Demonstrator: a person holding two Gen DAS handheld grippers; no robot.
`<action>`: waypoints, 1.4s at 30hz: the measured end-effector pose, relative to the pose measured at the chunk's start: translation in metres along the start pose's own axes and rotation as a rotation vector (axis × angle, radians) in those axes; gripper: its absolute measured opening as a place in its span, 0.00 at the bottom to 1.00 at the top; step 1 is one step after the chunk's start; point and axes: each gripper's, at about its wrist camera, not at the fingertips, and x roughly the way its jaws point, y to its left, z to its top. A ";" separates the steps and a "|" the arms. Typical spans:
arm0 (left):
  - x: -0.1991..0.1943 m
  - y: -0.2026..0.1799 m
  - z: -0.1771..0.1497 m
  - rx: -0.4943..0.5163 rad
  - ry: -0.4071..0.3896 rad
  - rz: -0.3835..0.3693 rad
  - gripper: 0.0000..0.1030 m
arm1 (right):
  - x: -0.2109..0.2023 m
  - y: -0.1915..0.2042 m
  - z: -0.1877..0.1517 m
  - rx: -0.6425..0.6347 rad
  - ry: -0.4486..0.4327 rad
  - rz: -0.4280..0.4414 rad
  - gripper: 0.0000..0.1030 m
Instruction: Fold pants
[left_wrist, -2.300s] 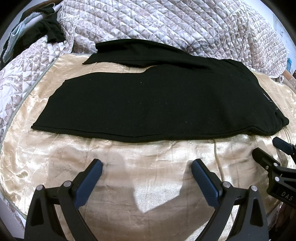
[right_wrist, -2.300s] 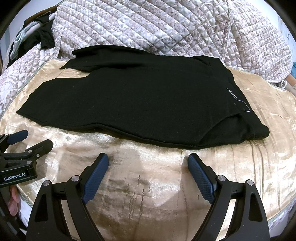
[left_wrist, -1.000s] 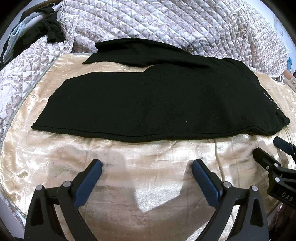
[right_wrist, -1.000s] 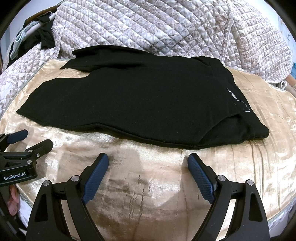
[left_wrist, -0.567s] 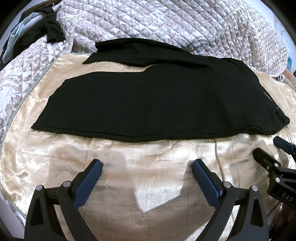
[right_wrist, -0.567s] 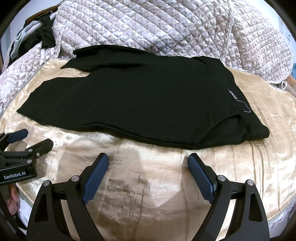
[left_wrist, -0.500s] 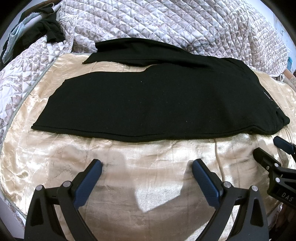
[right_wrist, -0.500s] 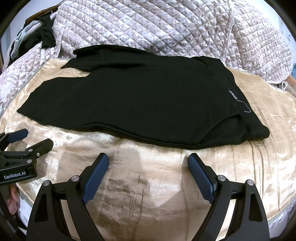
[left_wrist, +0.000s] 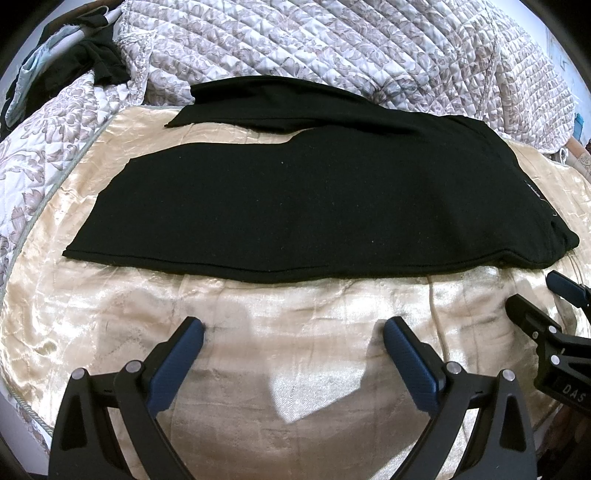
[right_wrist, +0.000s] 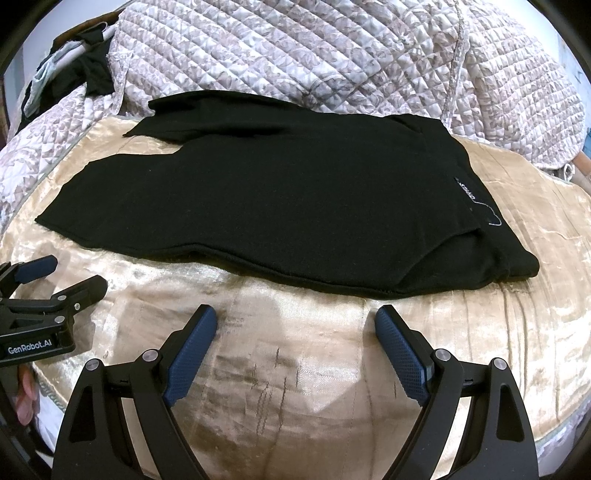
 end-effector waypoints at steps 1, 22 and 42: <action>0.000 0.000 0.000 0.000 0.001 0.001 0.97 | 0.000 0.000 0.000 0.000 0.000 0.000 0.85; 0.000 0.002 -0.003 0.000 -0.002 0.000 0.98 | -0.001 -0.004 0.000 -0.007 0.007 0.011 0.85; -0.011 0.010 0.003 -0.042 -0.010 -0.055 0.97 | -0.014 -0.019 -0.003 0.033 0.002 0.044 0.85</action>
